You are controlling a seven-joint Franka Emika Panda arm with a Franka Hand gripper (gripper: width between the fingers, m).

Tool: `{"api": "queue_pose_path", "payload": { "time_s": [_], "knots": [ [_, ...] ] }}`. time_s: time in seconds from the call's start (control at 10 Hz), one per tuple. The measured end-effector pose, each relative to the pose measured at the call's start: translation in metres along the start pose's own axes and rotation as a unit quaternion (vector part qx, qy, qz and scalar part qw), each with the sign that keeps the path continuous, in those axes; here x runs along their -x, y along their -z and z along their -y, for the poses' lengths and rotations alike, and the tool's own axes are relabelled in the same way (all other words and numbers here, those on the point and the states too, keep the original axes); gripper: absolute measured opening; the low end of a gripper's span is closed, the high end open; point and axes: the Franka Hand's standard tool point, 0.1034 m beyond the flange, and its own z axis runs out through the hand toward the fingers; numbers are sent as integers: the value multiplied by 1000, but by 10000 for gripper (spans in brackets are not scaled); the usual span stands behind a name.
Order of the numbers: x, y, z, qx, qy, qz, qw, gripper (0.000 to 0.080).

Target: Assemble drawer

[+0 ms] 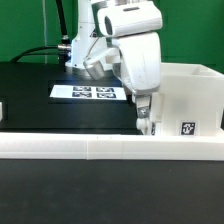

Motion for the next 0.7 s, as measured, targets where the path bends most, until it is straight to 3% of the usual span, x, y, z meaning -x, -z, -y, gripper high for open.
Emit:
{"api": "queue_pose_path", "payload": {
  "time_s": [0.4, 0.5, 0.7],
  "knots": [
    [-3, -4, -1, 4, -7, 0, 1000, 648],
    [4, -4, -1, 2, 6, 2, 1000, 648],
    [36, 2, 3, -10, 20, 7, 1000, 648]
  ]
}}
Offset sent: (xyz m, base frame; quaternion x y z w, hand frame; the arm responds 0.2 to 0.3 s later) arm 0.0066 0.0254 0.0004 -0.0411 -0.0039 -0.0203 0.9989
